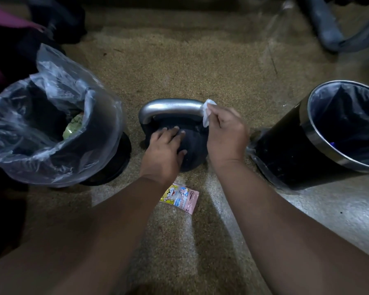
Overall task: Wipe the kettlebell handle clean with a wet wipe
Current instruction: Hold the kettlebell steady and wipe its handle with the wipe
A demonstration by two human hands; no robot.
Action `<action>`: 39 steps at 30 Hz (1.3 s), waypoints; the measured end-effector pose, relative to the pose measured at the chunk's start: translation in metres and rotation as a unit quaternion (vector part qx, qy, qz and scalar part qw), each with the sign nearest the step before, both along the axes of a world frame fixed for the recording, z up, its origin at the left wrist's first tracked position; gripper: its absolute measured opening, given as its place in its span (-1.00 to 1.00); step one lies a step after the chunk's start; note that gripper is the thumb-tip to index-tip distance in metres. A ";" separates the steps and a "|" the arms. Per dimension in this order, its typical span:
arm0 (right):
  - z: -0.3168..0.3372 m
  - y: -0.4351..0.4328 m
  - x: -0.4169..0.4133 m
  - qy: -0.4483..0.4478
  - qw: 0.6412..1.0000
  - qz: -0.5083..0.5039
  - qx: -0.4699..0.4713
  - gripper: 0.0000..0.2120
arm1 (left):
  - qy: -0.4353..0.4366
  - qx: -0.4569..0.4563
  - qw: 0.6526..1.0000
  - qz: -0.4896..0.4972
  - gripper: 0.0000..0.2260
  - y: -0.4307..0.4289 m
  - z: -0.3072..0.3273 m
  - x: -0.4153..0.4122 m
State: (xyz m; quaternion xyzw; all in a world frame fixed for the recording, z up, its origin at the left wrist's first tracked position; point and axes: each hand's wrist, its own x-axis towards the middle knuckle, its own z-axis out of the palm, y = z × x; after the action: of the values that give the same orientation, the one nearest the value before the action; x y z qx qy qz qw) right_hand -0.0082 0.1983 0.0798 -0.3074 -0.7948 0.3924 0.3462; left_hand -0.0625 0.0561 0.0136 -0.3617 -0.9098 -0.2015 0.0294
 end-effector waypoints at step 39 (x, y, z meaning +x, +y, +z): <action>-0.006 -0.004 0.001 0.006 1.000 -0.023 -0.006 -0.83 | 0.007 0.002 1.000 -0.002 -0.55 0.000 -0.001 0.001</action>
State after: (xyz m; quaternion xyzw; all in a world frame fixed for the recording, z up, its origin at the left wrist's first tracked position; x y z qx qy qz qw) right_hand -0.0075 0.1947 0.0738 -0.3258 -0.7829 0.3909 0.3578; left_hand -0.0619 0.0560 0.0122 -0.3645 -0.9086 -0.2008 0.0366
